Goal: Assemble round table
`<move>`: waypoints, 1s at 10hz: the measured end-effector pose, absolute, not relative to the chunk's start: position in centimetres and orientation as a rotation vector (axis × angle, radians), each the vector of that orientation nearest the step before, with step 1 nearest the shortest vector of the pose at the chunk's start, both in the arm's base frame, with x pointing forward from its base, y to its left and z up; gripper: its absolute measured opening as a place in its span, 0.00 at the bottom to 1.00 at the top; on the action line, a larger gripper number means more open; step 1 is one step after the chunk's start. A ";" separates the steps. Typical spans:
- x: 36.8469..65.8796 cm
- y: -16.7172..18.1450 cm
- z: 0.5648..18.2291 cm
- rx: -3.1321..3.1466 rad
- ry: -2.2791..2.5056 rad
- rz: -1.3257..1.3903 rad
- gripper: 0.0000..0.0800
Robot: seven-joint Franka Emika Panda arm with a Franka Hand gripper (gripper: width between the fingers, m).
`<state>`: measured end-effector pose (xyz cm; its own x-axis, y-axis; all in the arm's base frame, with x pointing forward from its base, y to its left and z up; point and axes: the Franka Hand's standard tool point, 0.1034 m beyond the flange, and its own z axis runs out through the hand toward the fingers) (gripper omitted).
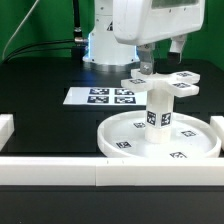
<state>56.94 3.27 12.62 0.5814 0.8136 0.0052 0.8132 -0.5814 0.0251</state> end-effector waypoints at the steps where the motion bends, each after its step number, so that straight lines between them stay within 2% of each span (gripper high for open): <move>1: 56.9 3.0 12.6 2.720 1.519 0.018 0.81; 10: 55.3 4.1 10.7 2.627 1.654 0.020 0.81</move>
Offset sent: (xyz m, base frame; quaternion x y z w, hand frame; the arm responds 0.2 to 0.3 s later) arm -0.0117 0.0254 -0.0043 -0.0203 0.0267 -0.0518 0.9981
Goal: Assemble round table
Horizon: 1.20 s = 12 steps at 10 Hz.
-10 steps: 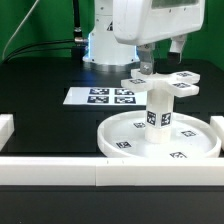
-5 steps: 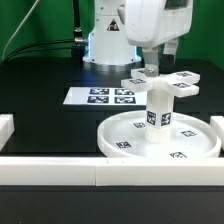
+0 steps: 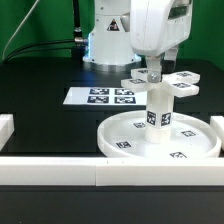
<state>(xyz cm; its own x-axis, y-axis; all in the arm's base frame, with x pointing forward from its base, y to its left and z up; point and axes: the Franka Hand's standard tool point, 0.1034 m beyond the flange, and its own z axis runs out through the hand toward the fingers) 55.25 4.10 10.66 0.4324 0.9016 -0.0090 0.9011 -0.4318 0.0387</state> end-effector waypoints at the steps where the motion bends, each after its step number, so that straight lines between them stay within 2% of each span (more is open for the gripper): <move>1: 55.2 4.1 10.5 2.620 1.661 0.010 0.81; 6: 55.1 3.9 10.0 2.631 1.643 -0.003 0.81; 7: 55.1 3.9 10.0 2.632 1.641 -0.003 0.66; 8: 55.1 3.8 10.0 2.633 1.640 -0.003 0.55; 12: 55.1 3.8 10.0 2.729 1.477 0.002 0.55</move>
Offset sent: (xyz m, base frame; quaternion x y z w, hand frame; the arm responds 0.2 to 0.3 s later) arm 0.0073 -0.0004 -0.0040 -0.0002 -0.0151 -0.0246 0.9996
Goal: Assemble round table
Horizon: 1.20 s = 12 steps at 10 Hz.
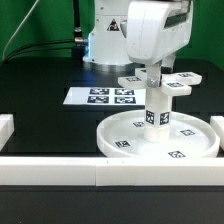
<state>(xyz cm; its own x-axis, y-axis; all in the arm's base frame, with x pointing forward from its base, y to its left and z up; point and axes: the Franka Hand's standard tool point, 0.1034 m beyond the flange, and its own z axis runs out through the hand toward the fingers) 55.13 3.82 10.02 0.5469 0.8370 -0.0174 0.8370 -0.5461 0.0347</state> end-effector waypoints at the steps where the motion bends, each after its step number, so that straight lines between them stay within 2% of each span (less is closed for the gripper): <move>1: 55.1 3.7 10.0 2.809 1.325 0.007 0.55; 5: 55.1 3.9 10.0 3.062 0.570 0.046 0.55; 12: 55.4 4.1 10.0 3.125 -0.297 0.099 0.55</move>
Offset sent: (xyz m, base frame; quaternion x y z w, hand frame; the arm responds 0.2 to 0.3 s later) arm -0.0157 0.0090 -0.0086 0.0282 0.0105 0.2755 0.9608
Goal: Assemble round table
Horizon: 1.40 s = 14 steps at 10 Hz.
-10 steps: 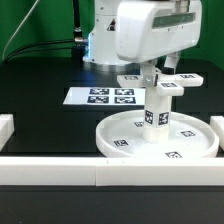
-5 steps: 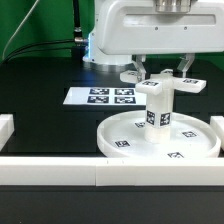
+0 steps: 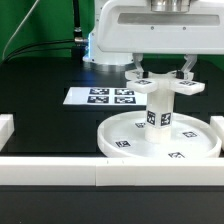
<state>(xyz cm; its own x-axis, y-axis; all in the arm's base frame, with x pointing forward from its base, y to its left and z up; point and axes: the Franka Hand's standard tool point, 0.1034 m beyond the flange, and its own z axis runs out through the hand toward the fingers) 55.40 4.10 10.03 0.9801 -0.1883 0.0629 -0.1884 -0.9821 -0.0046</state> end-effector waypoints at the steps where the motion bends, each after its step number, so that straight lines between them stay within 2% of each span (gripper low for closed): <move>1: 55.4 4.0 10.0 3.104 -0.546 0.097 0.55; 5: 55.4 4.0 10.0 2.927 -1.253 0.088 0.55; 9: 55.5 3.9 10.1 2.818 -1.506 0.084 0.55; 10: 55.5 4.0 10.1 2.796 -1.552 0.081 0.68; 11: 55.5 4.0 10.0 2.804 -1.538 0.081 0.78; 12: 55.5 4.0 10.2 2.807 -1.534 0.079 0.78; 14: 55.3 4.0 13.0 2.834 -1.534 0.052 0.80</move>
Offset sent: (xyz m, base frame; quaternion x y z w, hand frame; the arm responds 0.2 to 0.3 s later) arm -0.0085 0.0072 -0.0058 0.0267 -0.0162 0.3414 0.9394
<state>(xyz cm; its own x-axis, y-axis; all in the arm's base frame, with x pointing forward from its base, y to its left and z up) 55.30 4.05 12.95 0.5473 -0.8369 -0.0103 -0.8342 -0.5445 -0.0867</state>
